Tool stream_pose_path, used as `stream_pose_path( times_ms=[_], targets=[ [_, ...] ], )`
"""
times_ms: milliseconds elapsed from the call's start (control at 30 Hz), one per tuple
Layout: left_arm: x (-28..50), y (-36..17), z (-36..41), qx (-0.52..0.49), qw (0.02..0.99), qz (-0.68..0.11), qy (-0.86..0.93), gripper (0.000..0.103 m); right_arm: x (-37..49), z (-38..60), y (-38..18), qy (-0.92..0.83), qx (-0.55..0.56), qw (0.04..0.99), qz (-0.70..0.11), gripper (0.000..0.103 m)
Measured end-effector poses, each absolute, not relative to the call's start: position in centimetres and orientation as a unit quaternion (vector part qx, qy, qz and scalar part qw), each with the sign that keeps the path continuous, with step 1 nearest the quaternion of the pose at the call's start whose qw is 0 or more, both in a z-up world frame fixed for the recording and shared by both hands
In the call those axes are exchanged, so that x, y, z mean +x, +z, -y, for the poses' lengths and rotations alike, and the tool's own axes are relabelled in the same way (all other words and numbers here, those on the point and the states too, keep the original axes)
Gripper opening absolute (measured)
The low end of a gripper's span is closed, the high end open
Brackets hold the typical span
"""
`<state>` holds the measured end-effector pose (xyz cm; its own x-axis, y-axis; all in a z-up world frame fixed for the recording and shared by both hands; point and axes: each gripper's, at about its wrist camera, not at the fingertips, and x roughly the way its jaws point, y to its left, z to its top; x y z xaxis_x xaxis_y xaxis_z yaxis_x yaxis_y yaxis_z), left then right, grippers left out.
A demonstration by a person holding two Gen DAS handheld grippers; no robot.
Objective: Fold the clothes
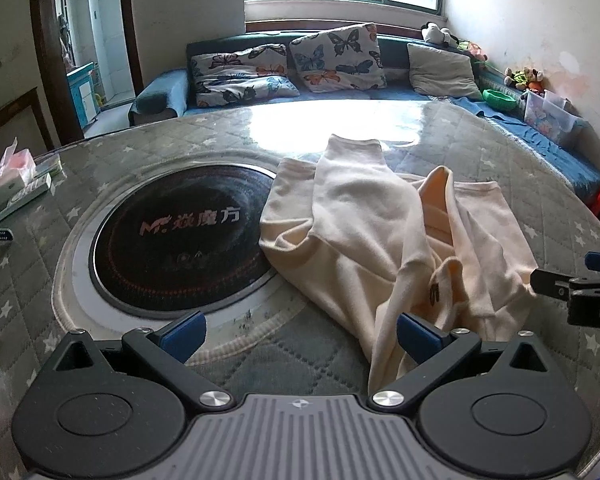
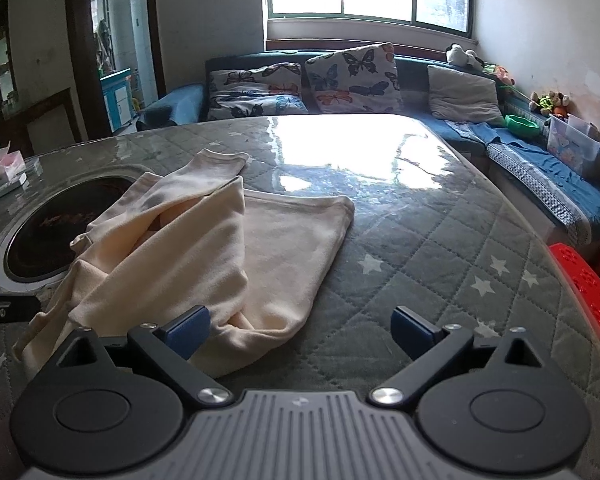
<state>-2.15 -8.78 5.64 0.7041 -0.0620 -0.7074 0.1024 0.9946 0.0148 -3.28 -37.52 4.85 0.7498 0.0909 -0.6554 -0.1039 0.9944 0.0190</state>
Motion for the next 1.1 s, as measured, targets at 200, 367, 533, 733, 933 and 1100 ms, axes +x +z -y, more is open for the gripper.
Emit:
stream_pose_path(
  times_ms=[200,367,533,733,933,1100],
  targets=[
    [-0.7,6.4,9.5,0.033,0.926,-0.372,-0.054,0.103,-2.3,37.3,5.4,0.063,-0.013,0.936,-0.347,0.090],
    [1.2,7.2,10.8,0.042,0.930,-0.359,-0.067,0.102,-0.9,37.3,6.1,0.076,-0.011,0.936,-0.345,0.083],
    [3.7,7.6,12.4,0.046,0.929,-0.357,-0.086,0.094,0.6,37.2,6.3,0.084,-0.008,0.934,-0.346,0.072],
    [6.3,6.7,14.4,0.047,0.918,-0.373,-0.129,0.077,2.7,37.3,6.6,0.093,0.012,0.932,-0.350,0.061],
    [8.0,4.7,14.7,0.047,0.900,-0.406,-0.148,0.025,5.1,36.6,7.1,0.112,0.010,0.930,-0.349,0.056],
    [7.6,4.5,13.7,0.036,0.903,-0.401,-0.150,0.007,7.3,35.5,6.6,0.129,0.011,0.924,-0.361,0.047]
  ],
)
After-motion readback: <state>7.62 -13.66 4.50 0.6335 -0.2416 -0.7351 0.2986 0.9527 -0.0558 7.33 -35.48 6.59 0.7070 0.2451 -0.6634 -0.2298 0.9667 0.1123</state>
